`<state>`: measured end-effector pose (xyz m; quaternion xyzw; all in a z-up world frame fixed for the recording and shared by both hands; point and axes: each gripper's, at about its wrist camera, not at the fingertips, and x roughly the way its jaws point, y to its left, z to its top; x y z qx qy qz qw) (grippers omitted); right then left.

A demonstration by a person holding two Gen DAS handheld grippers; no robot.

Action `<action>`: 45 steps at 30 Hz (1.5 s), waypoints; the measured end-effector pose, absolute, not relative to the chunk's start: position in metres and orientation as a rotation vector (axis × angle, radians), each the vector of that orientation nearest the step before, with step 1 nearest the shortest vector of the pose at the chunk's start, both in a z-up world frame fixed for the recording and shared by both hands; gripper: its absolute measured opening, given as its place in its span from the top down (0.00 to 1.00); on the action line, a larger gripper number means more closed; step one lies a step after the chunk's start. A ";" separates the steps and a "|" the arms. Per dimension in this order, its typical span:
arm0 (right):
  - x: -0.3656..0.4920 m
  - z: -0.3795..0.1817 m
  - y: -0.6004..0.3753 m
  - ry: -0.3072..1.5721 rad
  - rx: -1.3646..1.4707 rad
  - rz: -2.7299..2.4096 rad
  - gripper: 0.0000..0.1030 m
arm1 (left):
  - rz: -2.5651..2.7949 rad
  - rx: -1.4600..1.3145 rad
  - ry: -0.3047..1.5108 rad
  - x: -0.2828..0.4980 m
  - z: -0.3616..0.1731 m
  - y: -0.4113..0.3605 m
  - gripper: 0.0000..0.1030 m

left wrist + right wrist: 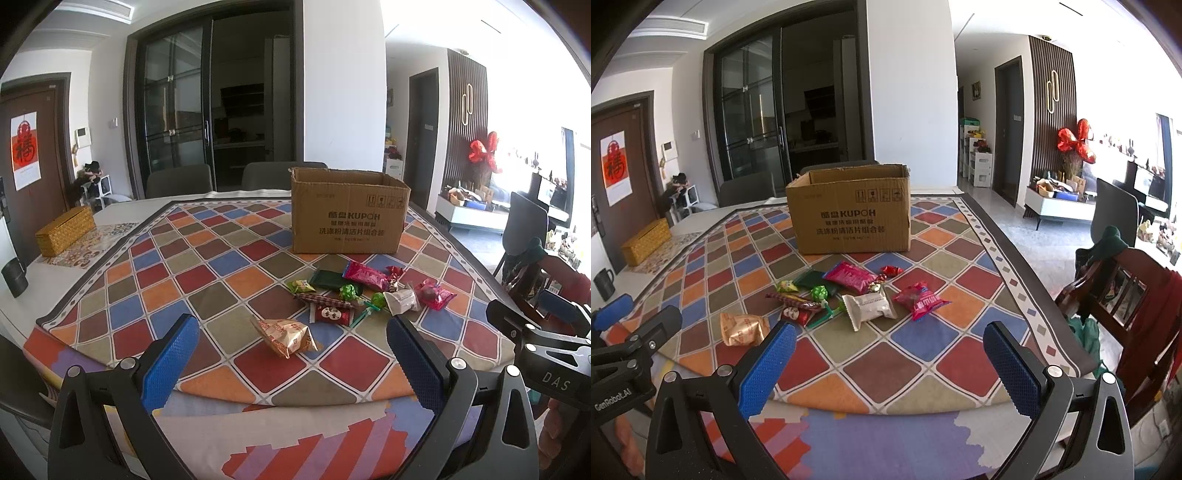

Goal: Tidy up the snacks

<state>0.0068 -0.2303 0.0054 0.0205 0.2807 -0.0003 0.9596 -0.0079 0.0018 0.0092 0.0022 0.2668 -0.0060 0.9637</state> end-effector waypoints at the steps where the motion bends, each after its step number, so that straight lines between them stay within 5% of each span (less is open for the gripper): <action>1: 0.007 0.005 -0.231 0.569 0.042 0.000 0.00 | -0.012 0.005 0.540 -0.008 0.009 0.002 0.00; 45: 0.004 0.007 -0.228 0.573 0.037 0.005 0.00 | -0.013 0.001 0.538 -0.009 0.008 0.003 0.00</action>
